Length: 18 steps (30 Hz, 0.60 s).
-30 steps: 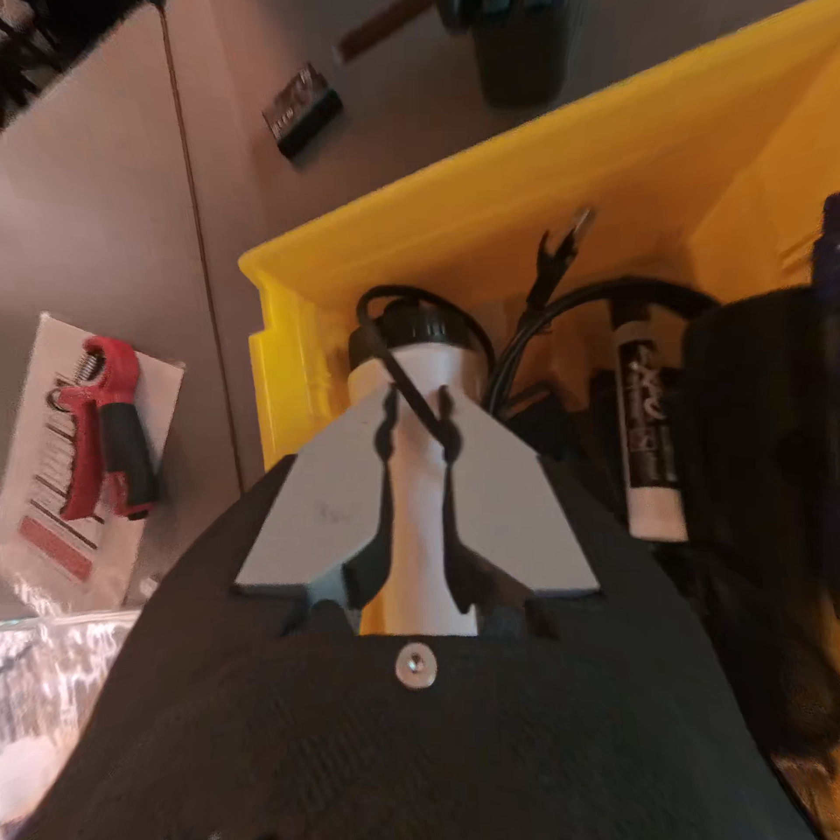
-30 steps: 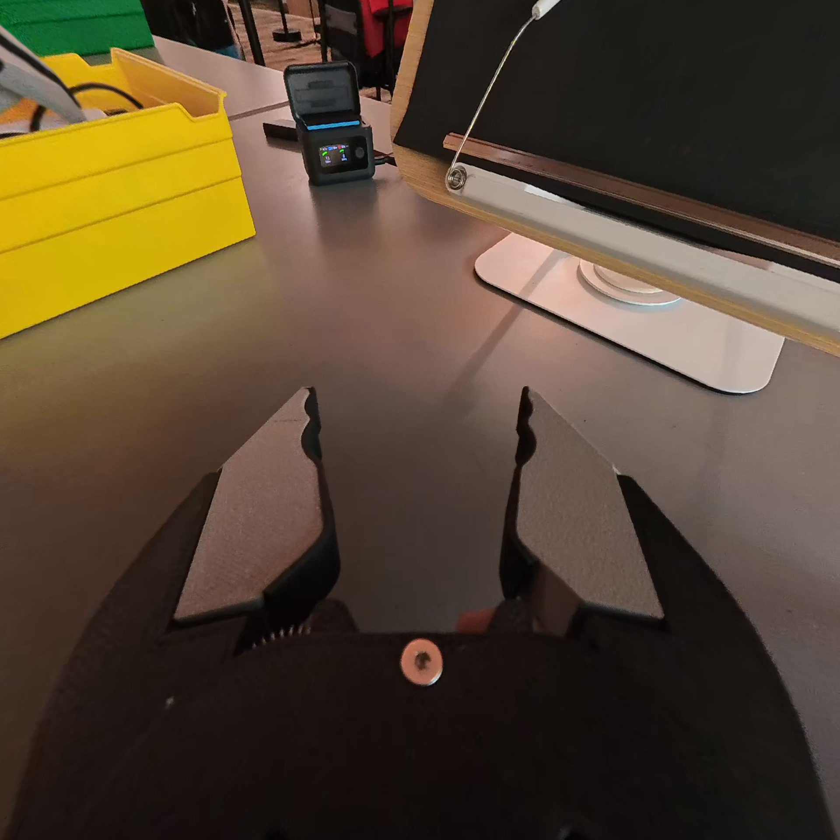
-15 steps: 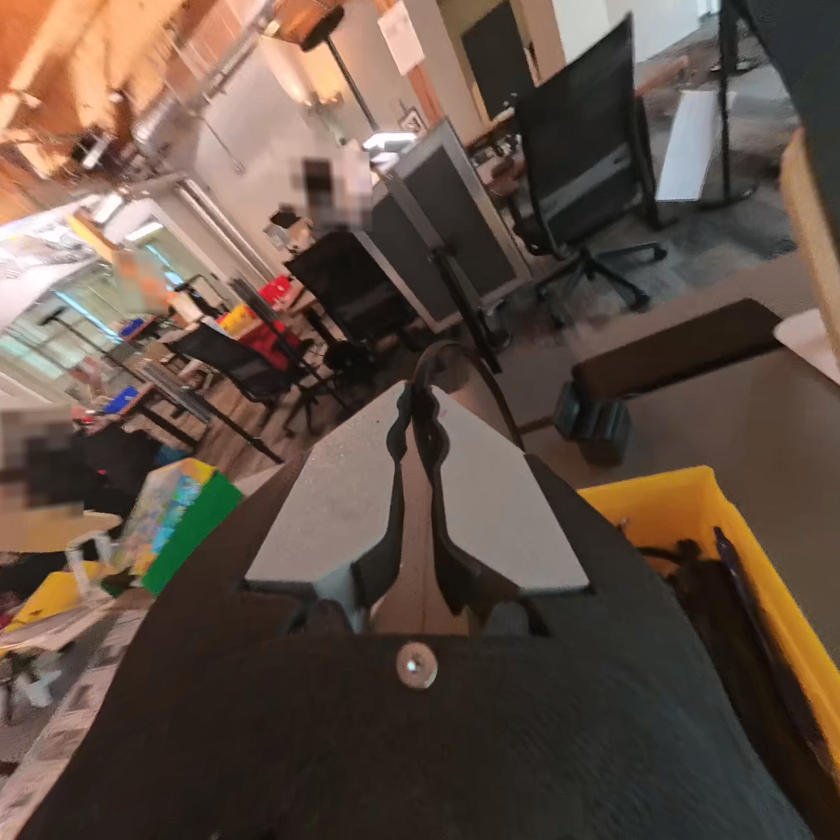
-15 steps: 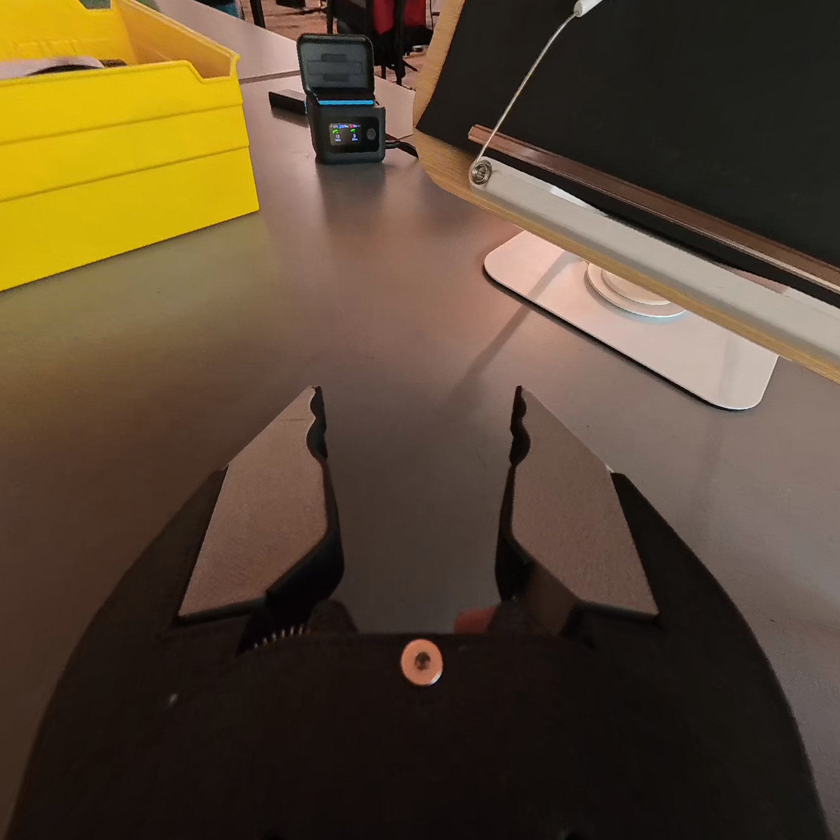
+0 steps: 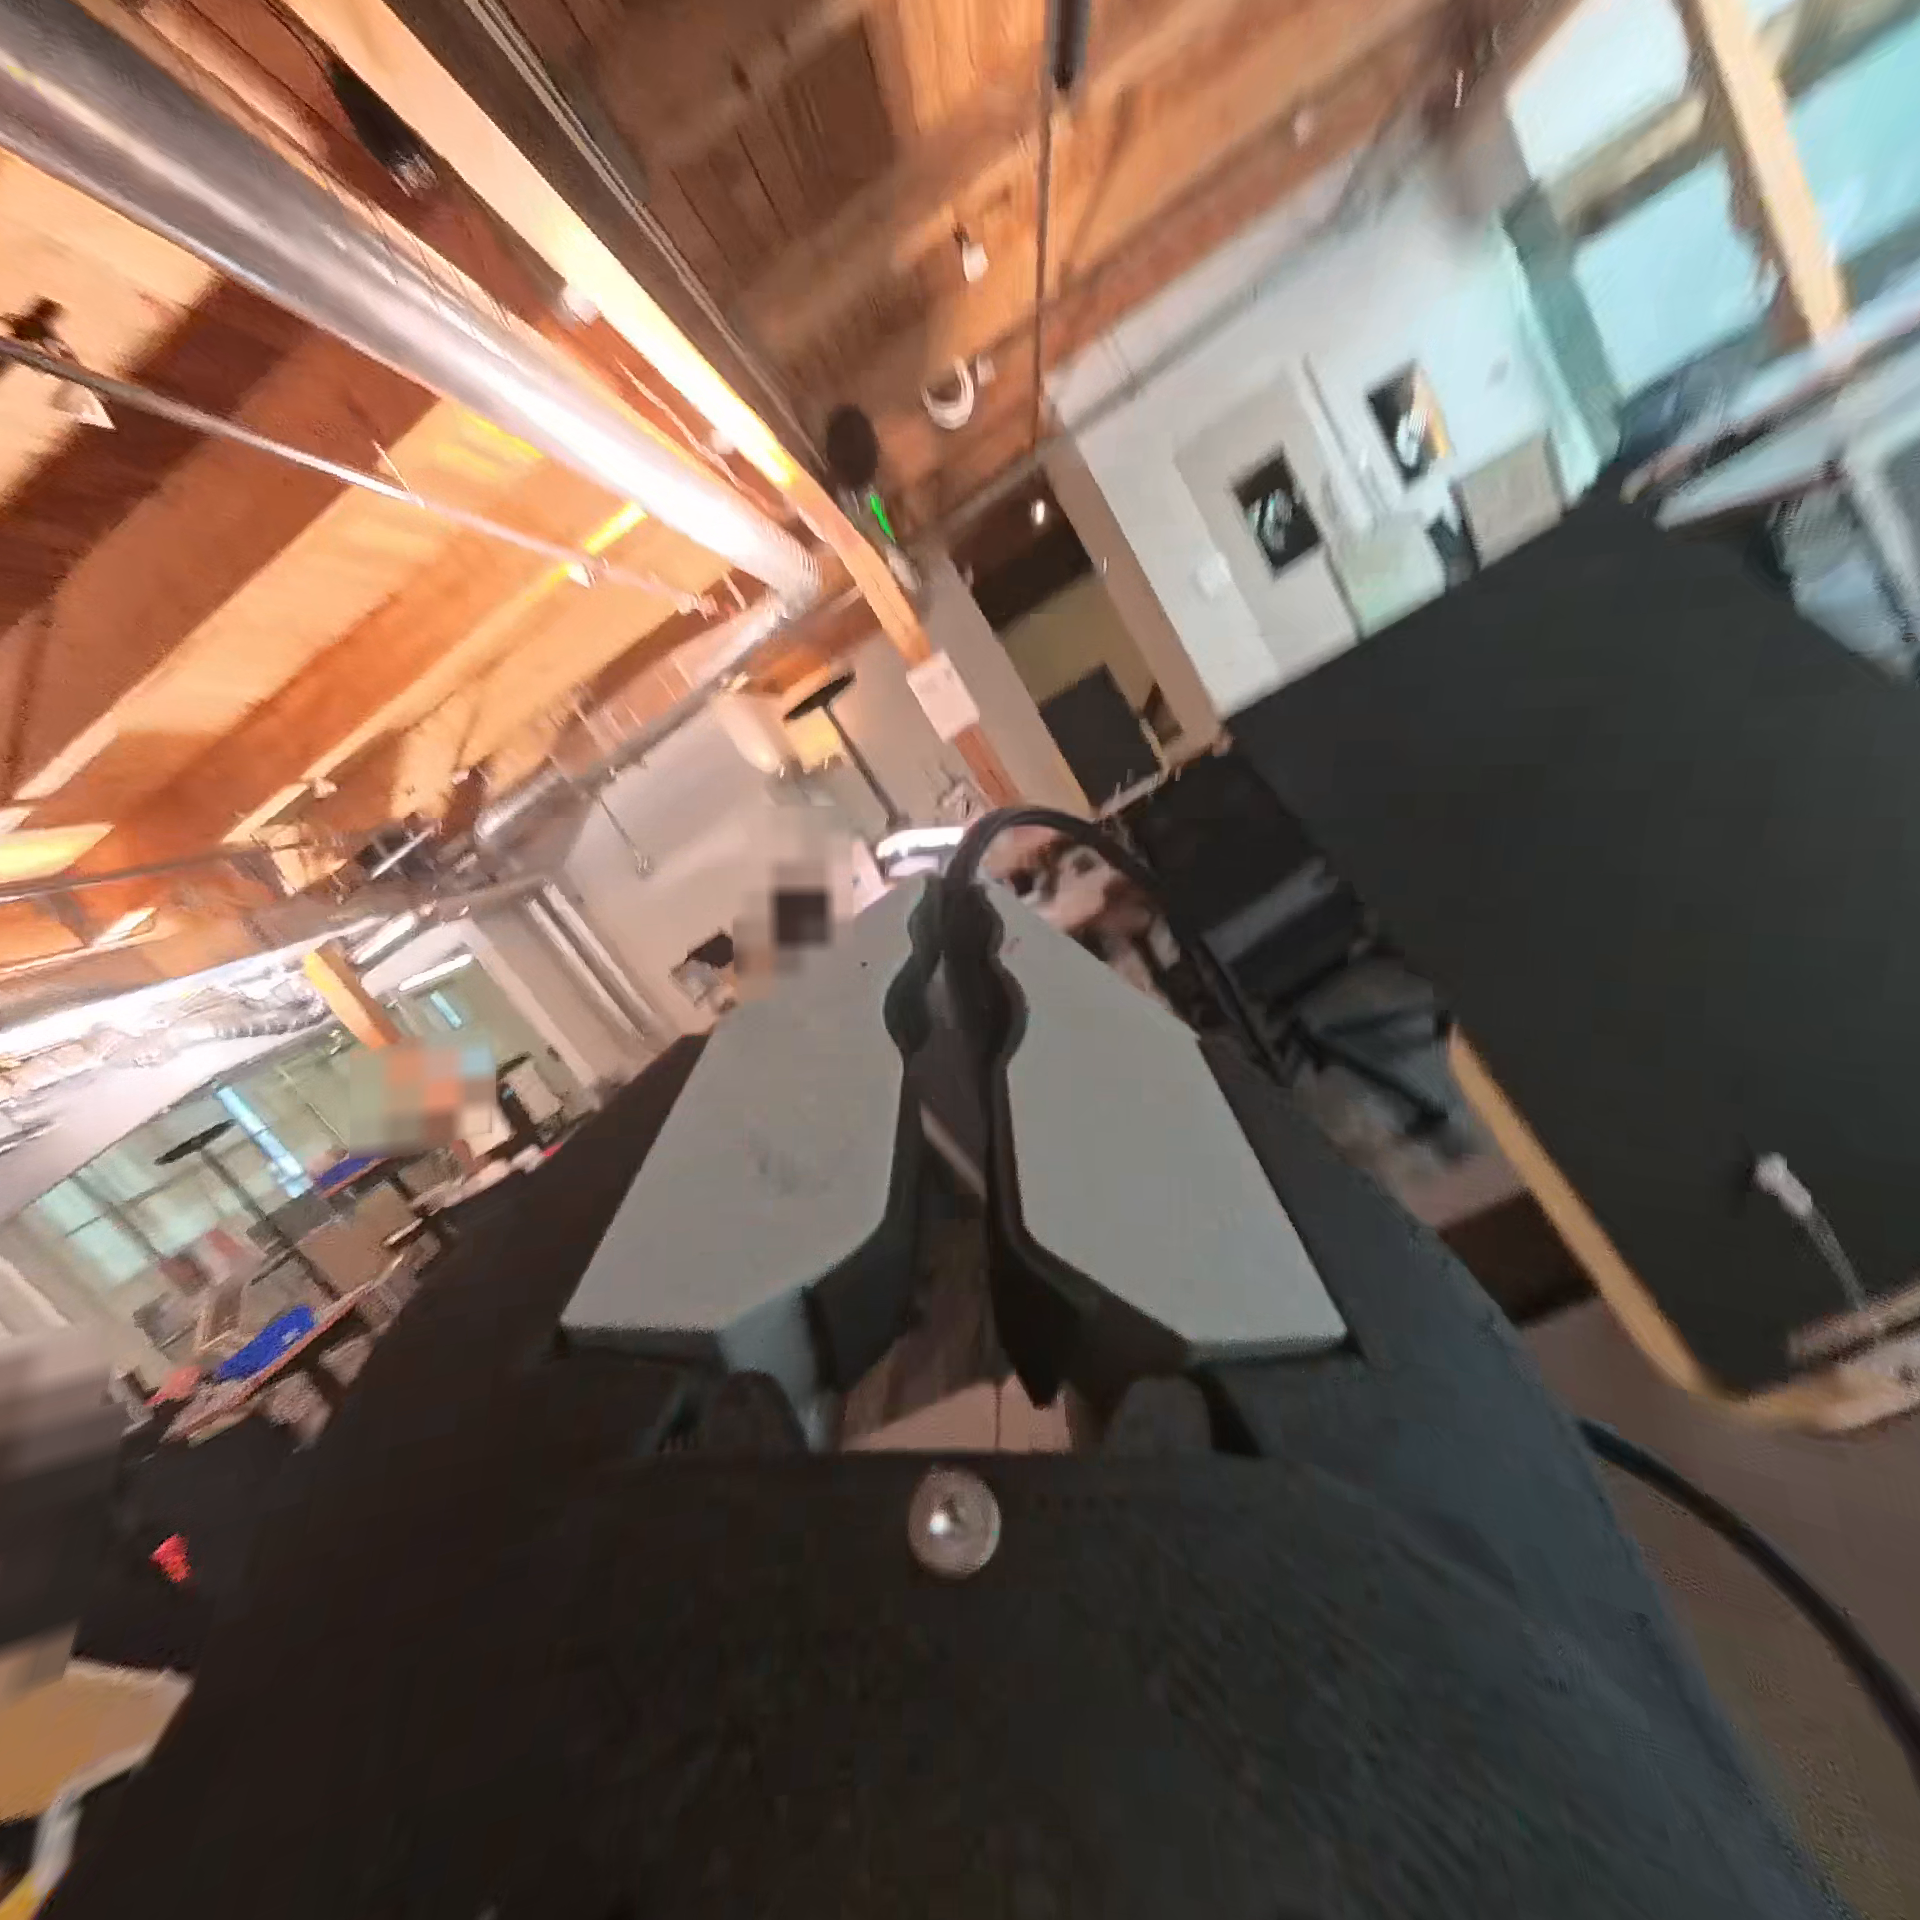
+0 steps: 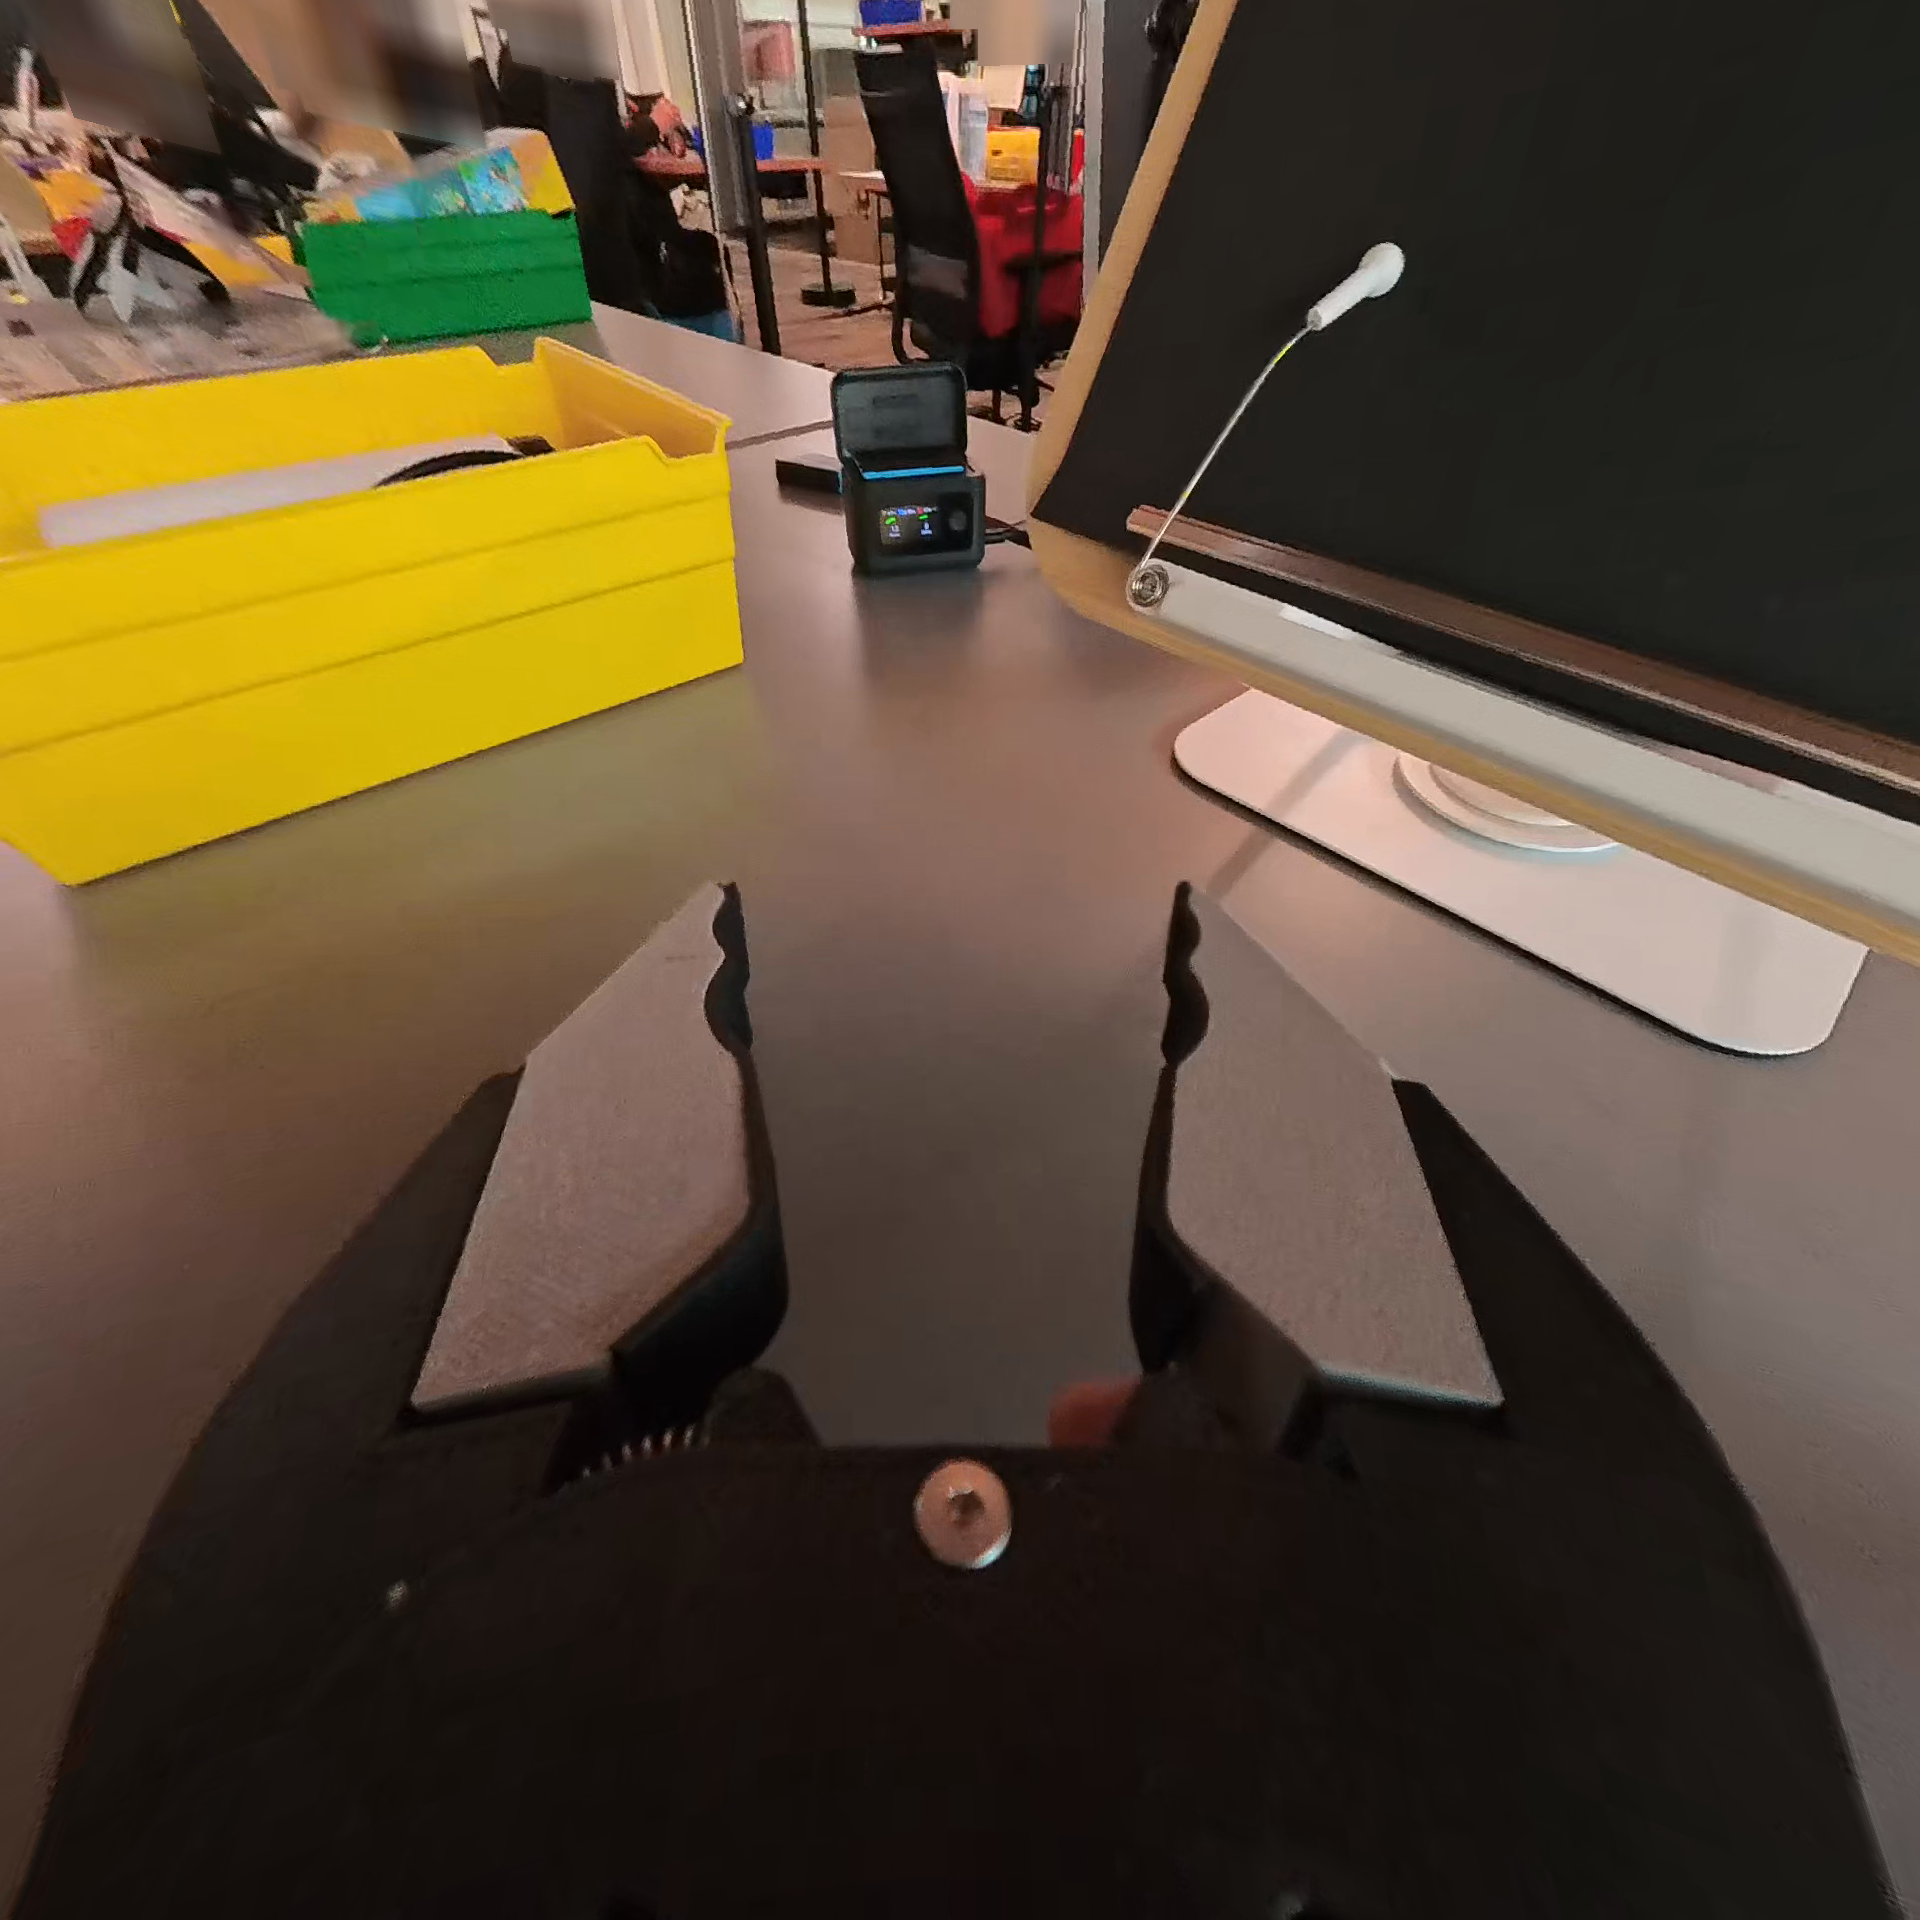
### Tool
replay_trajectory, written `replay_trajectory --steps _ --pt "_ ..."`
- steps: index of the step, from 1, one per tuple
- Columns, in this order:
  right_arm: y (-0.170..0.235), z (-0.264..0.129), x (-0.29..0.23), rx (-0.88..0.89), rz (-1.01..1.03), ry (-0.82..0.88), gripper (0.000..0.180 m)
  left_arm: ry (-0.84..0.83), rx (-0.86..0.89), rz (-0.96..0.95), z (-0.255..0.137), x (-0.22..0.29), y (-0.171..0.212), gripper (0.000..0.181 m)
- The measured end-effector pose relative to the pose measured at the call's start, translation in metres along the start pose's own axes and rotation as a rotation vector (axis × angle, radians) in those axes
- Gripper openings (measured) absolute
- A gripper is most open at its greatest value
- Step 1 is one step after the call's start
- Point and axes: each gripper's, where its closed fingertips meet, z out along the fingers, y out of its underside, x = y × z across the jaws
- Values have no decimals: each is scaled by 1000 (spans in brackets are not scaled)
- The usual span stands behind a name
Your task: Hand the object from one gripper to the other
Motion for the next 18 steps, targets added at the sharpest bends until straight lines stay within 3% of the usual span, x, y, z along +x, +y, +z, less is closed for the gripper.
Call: replay_trajectory --steps 6,10,18 --pt "-21 -8 -19 103 21 -128 81 126 62 -76 -6 14 -62 0" --pt "-56 -36 -55 277 48 -365 78 287 35 -62 -10 72 -58 1" --pt "-92 -85 -75 462 84 -582 73 581 -24 -76 -37 193 -21 1"
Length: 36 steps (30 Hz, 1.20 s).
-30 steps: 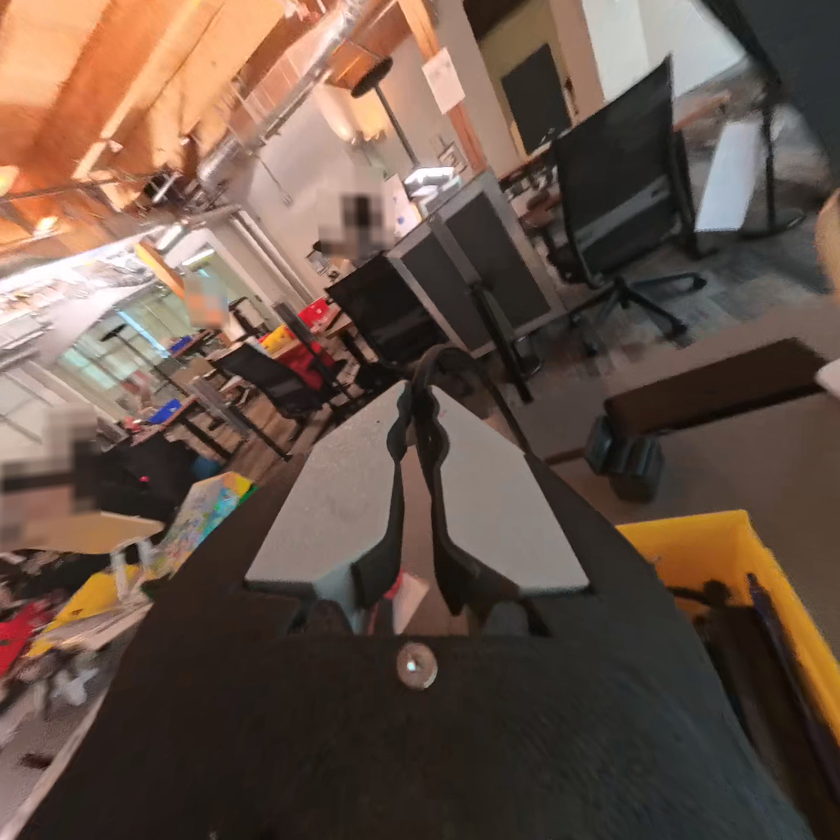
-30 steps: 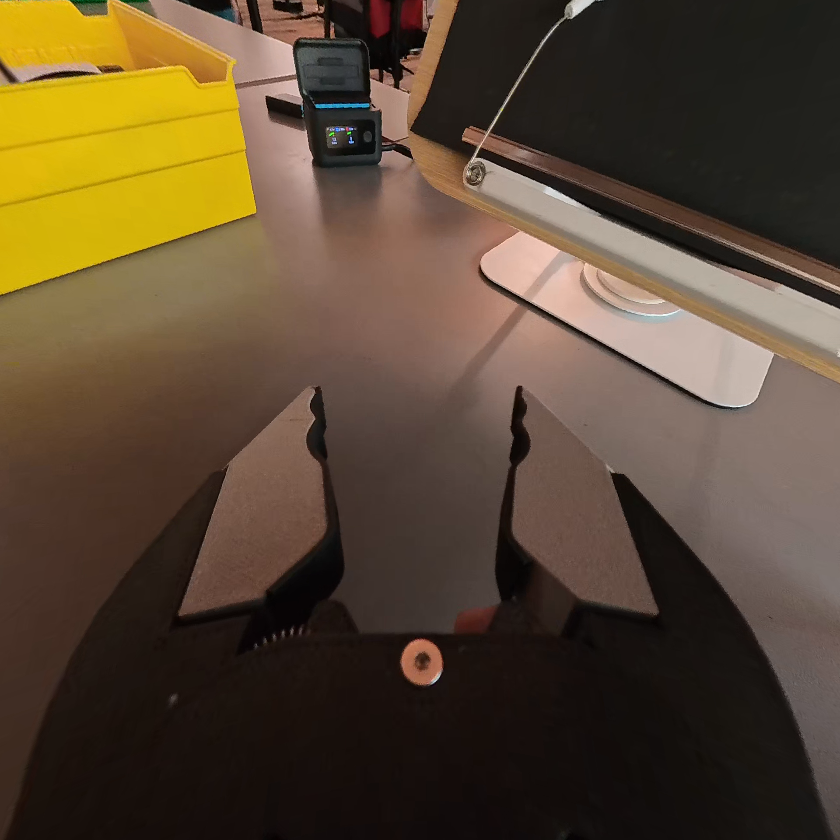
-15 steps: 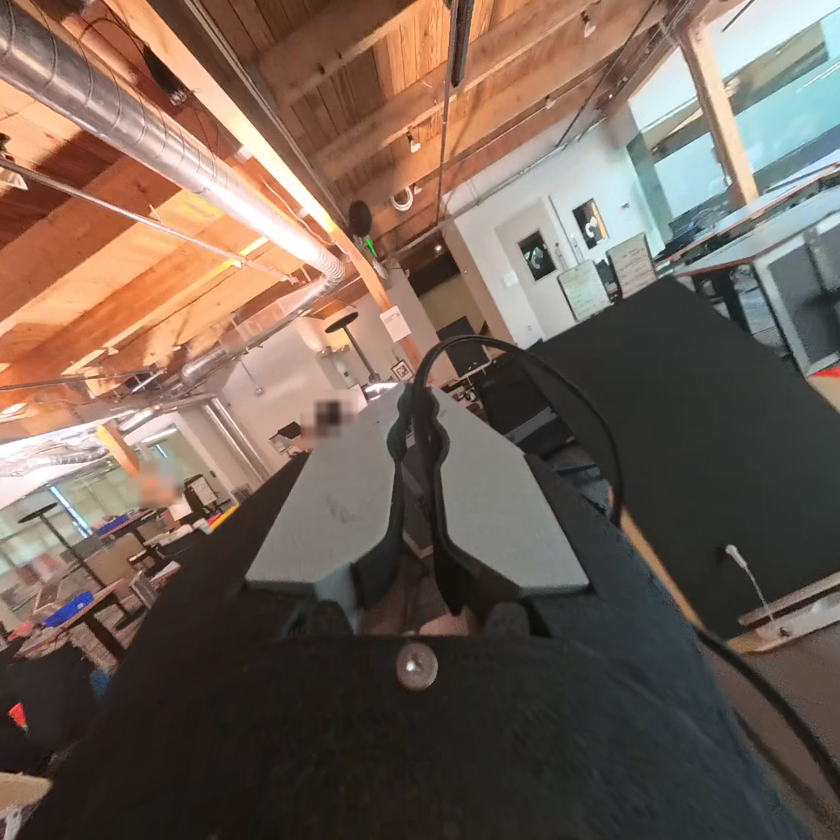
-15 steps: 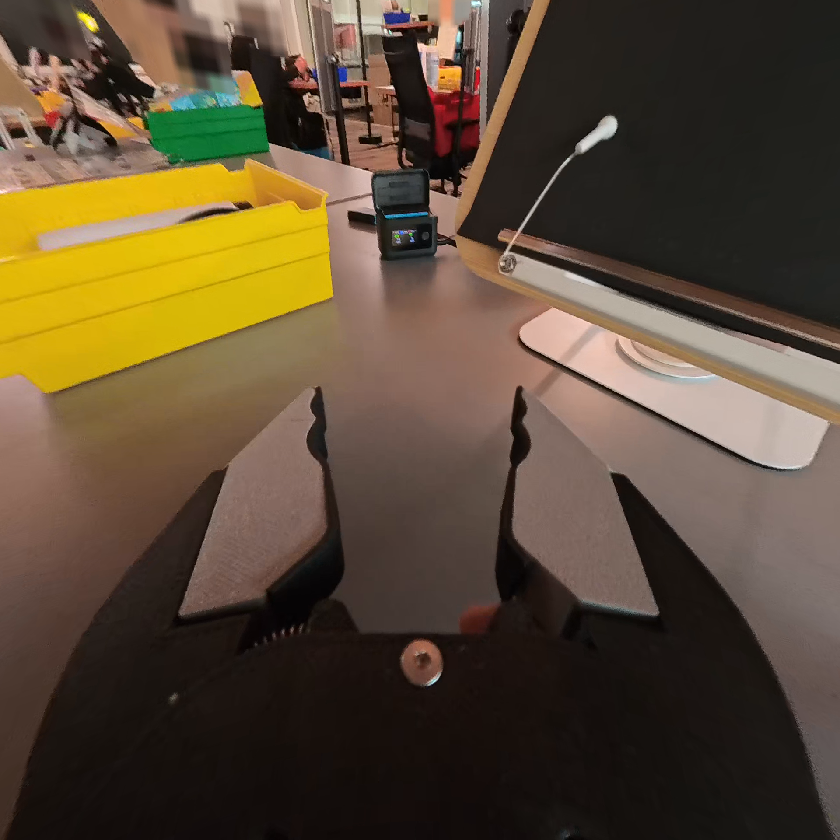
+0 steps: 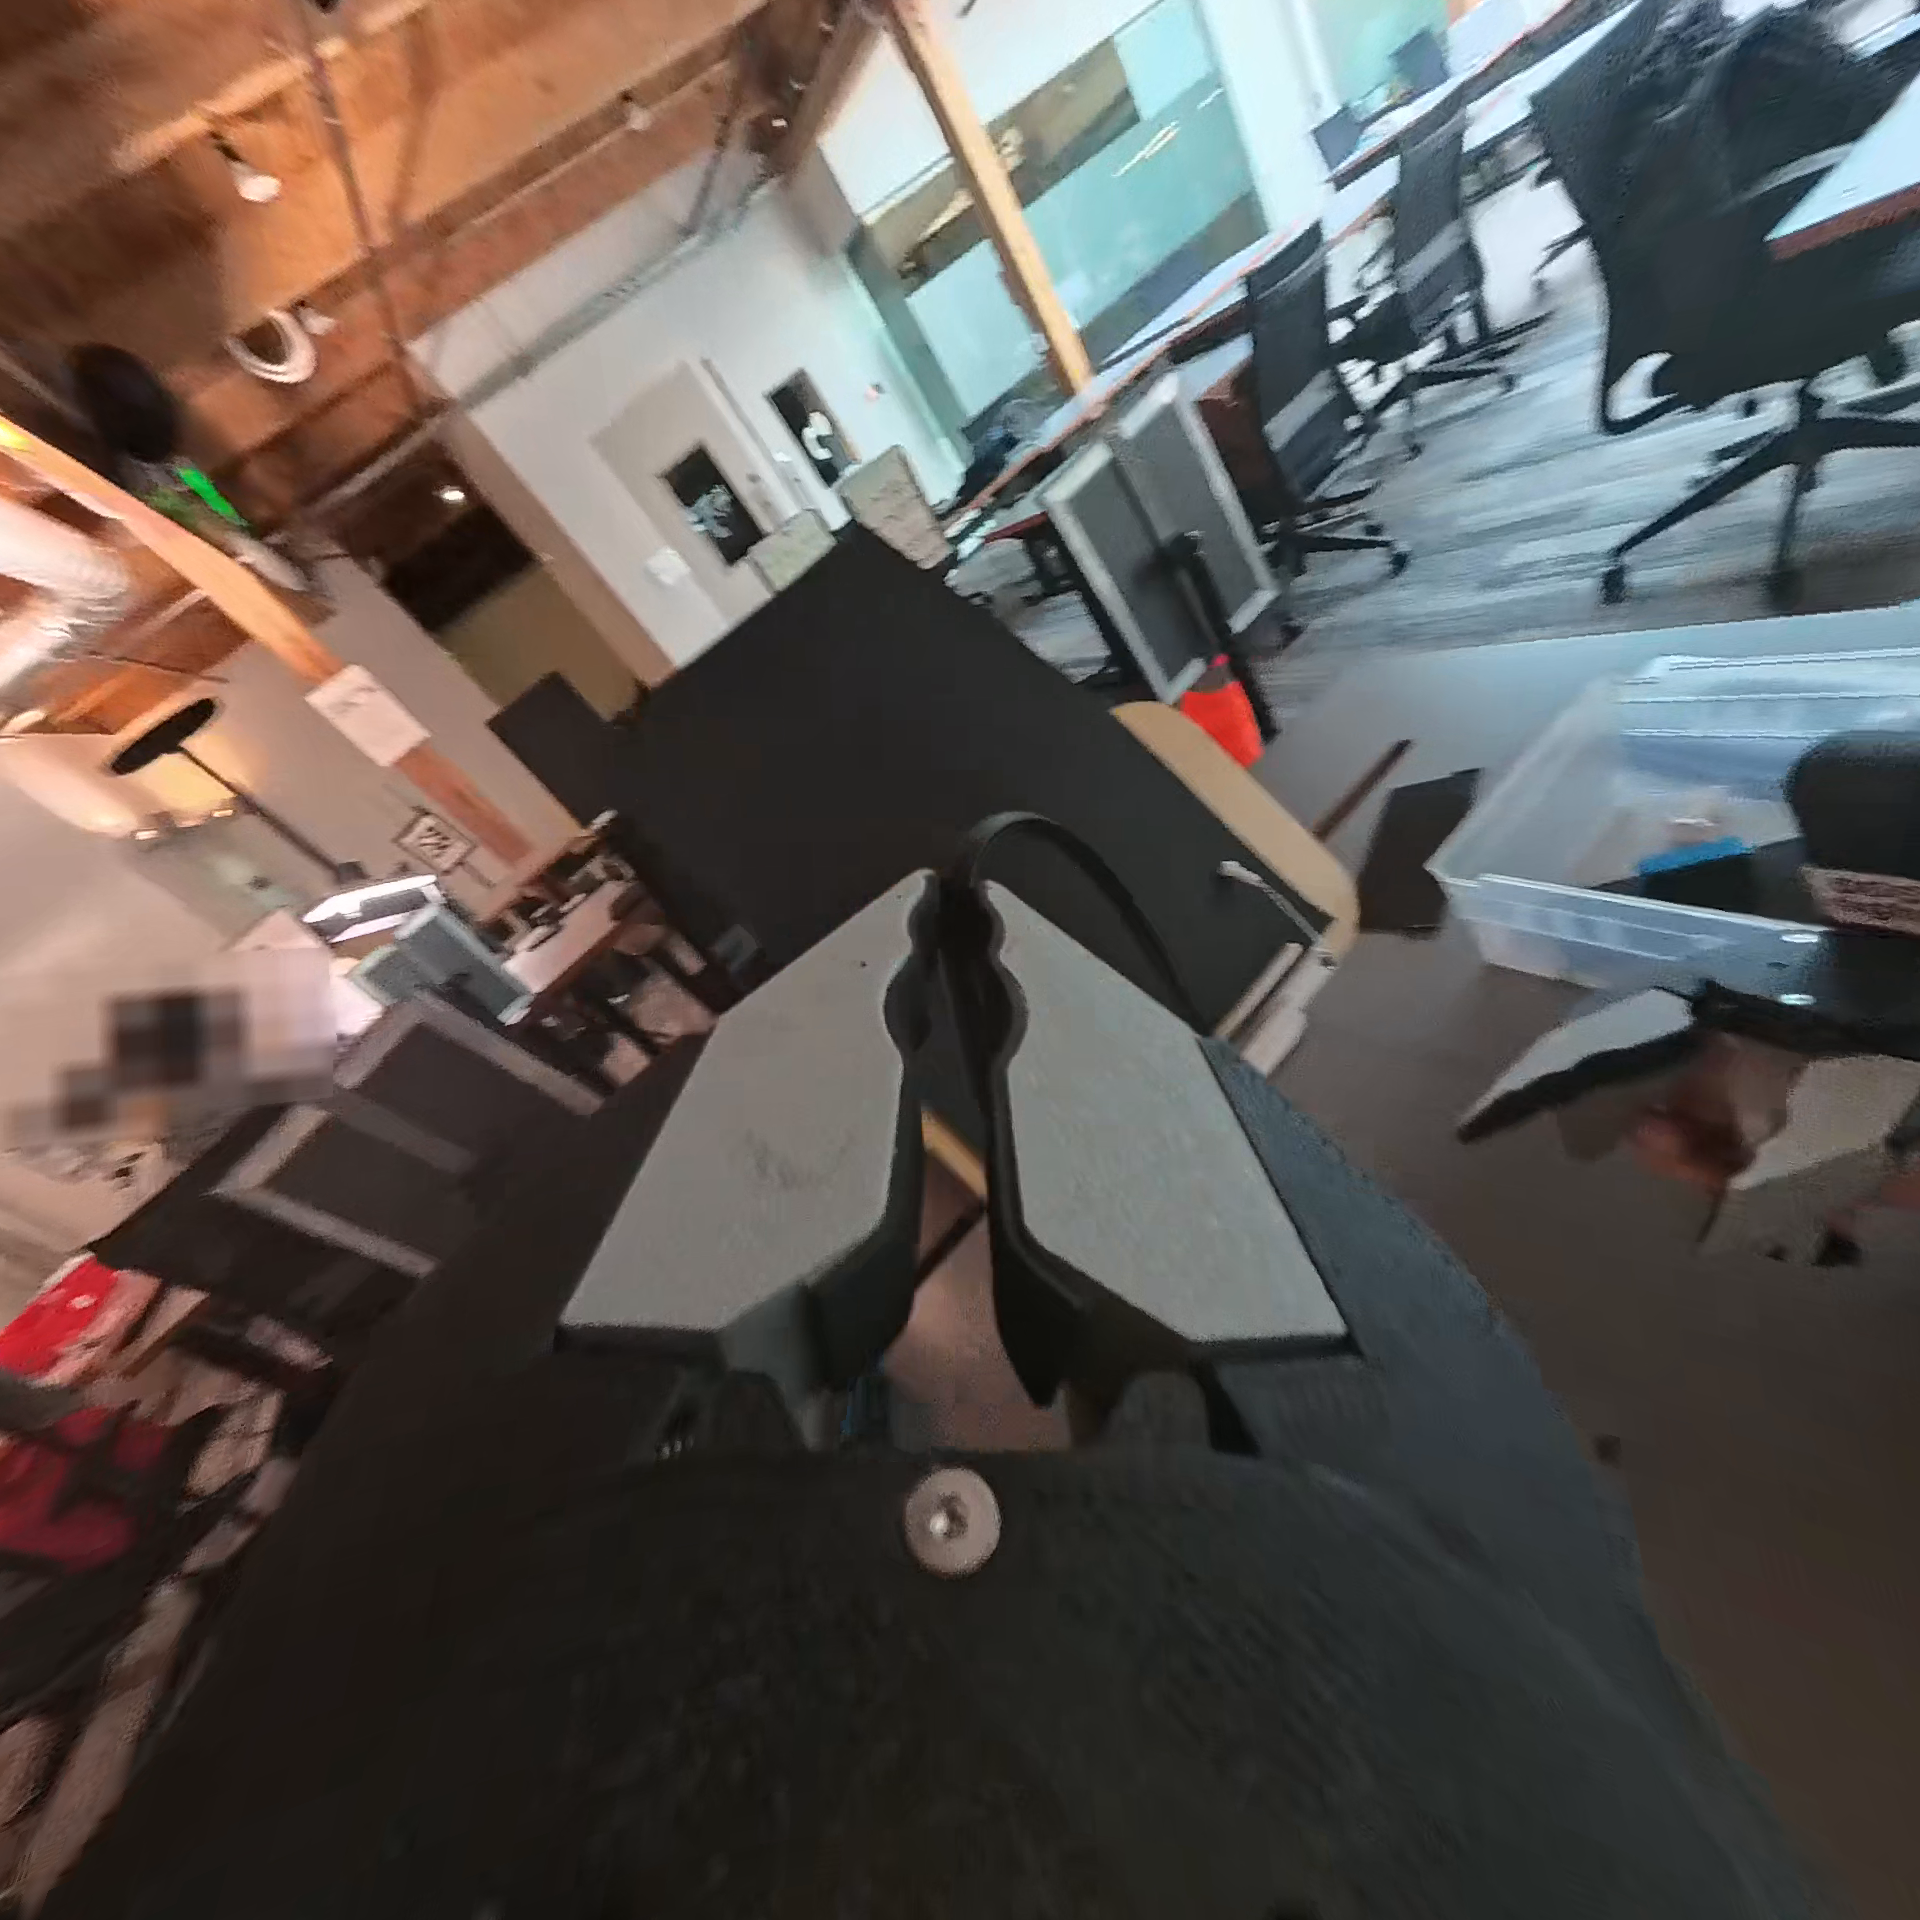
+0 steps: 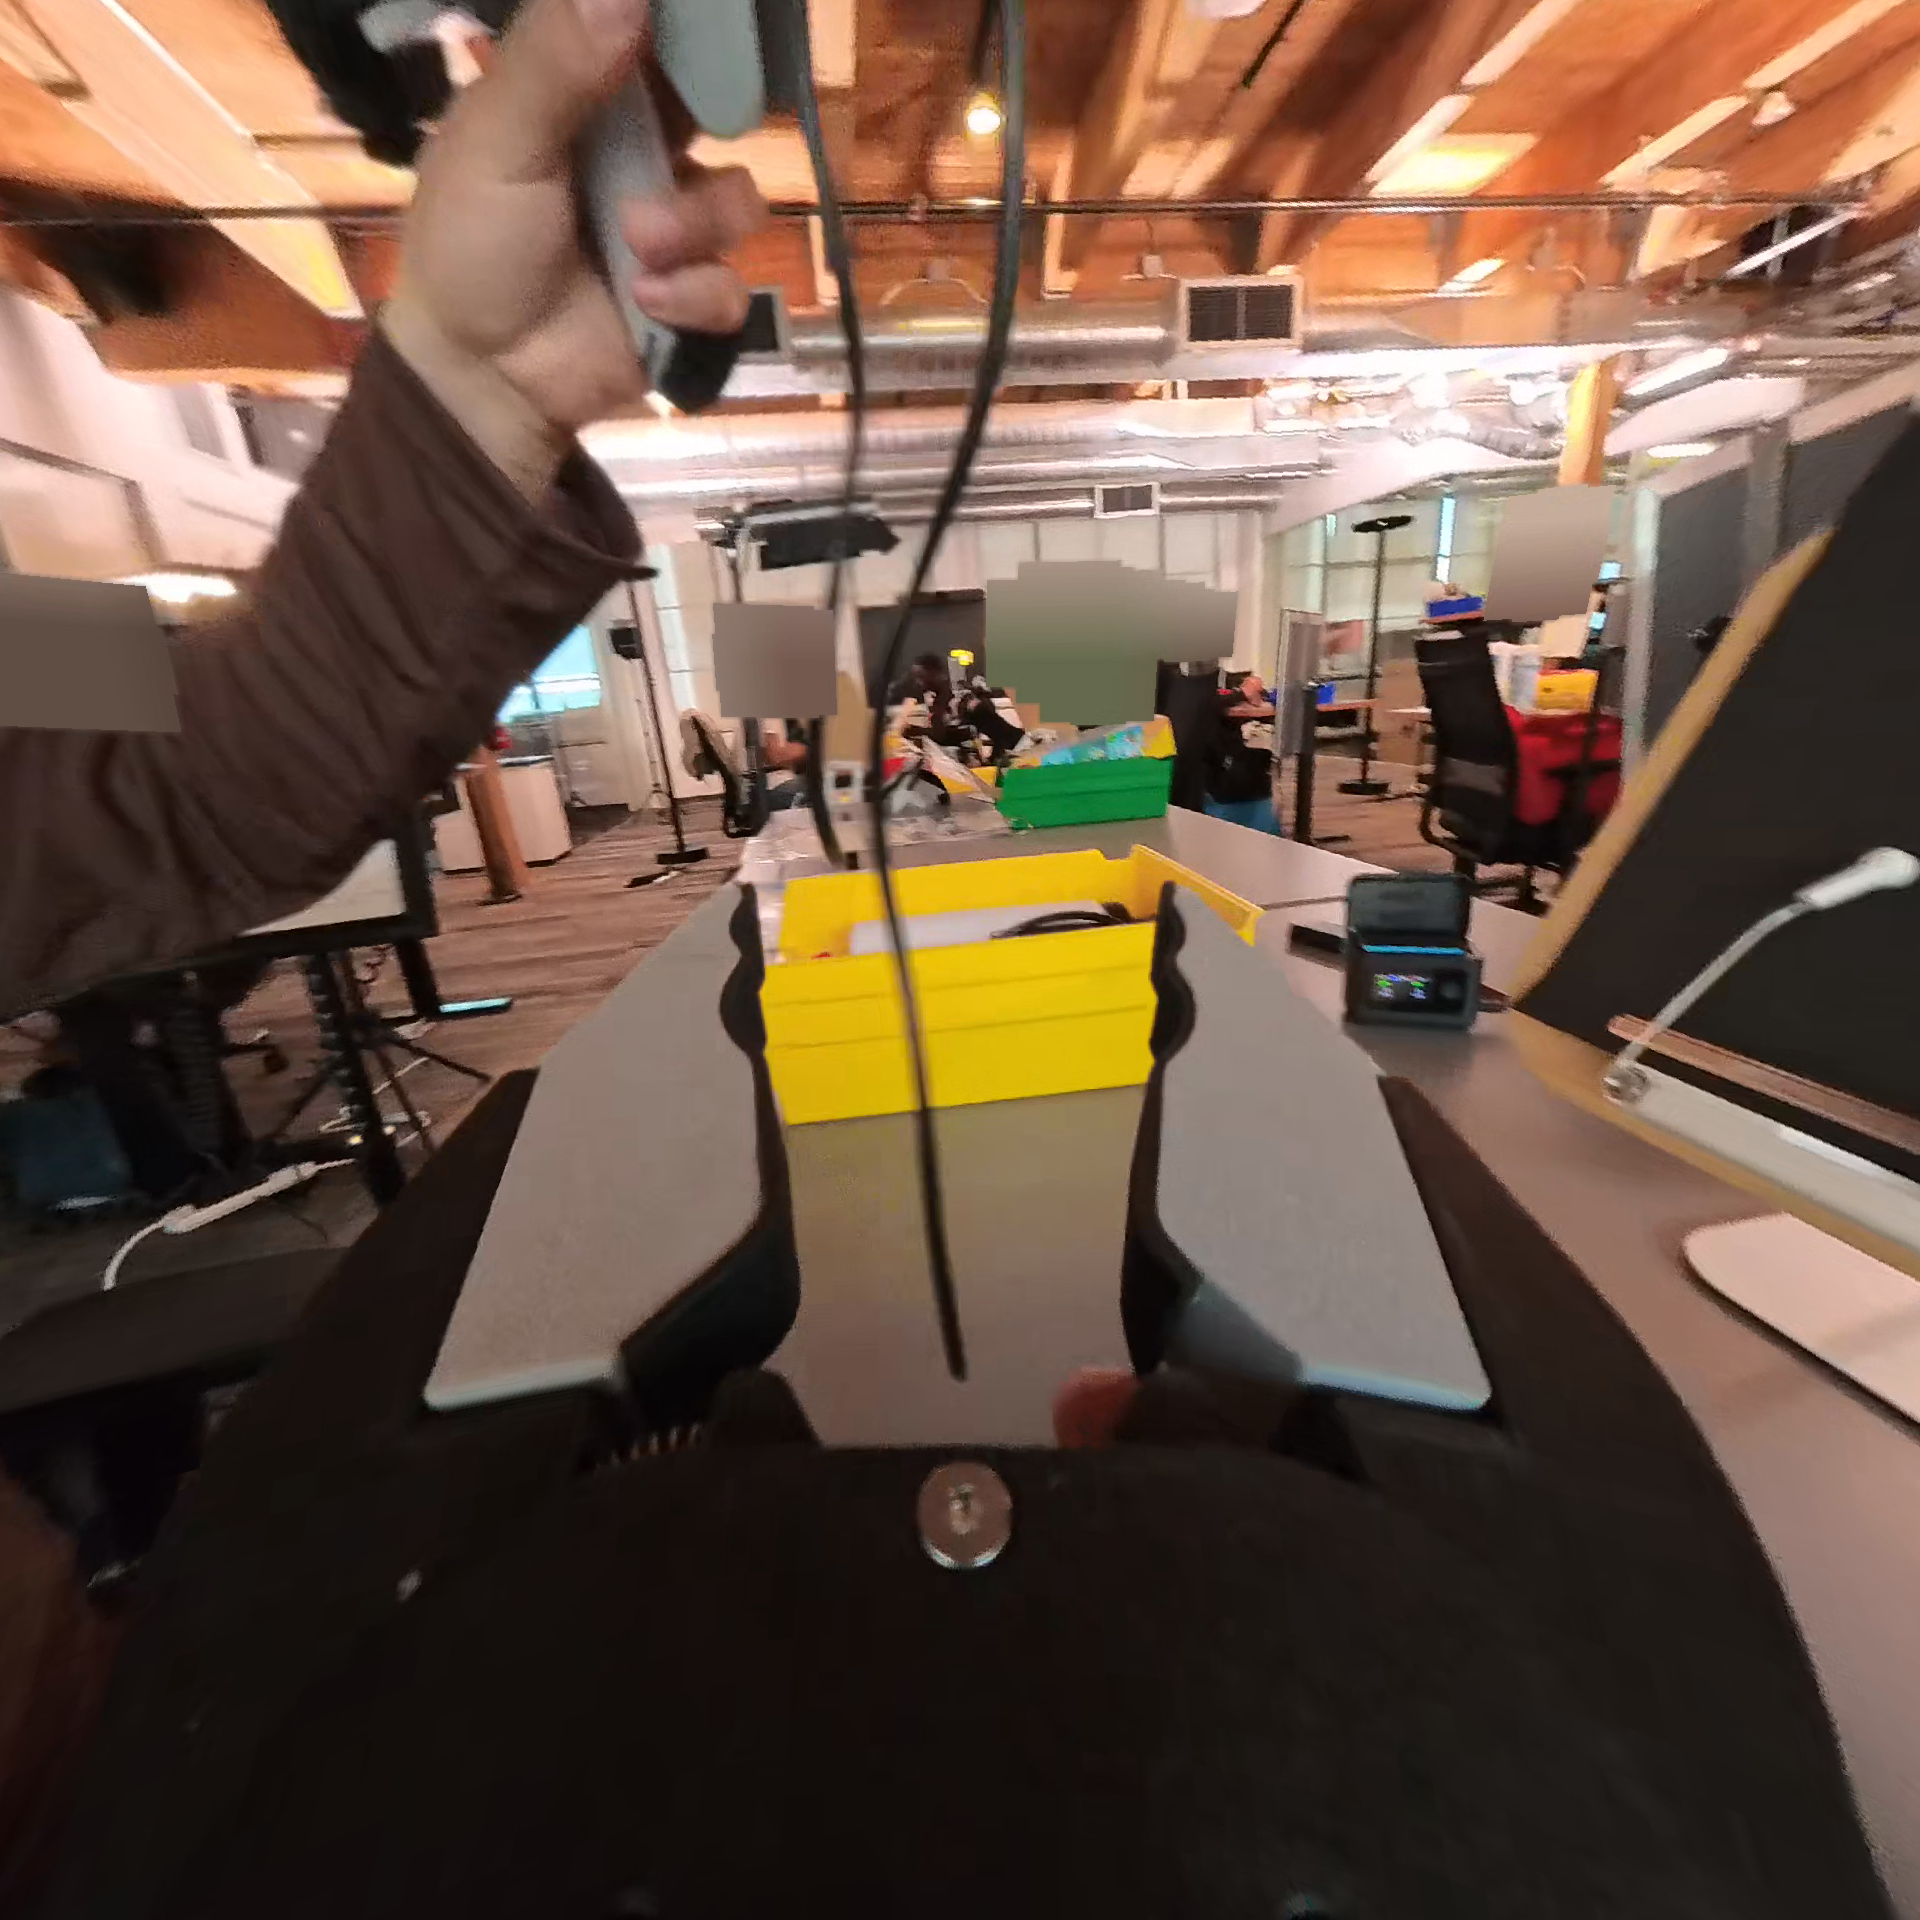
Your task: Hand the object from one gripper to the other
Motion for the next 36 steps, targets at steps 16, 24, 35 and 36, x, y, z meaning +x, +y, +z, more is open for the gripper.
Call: replay_trajectory --steps 16,24,35,36 --pt "20 17 18 -86 -91 189 86 268 131 -230 43 109 25 1" --pt "39 15 18 -203 -114 175 44 163 44 -174 52 96 51 1" --pt "70 23 33 -300 -47 237 86 136 -44 -176 58 102 90 1" --pt "72 25 31 -306 -56 229 84 146 -38 -184 58 105 89 1"
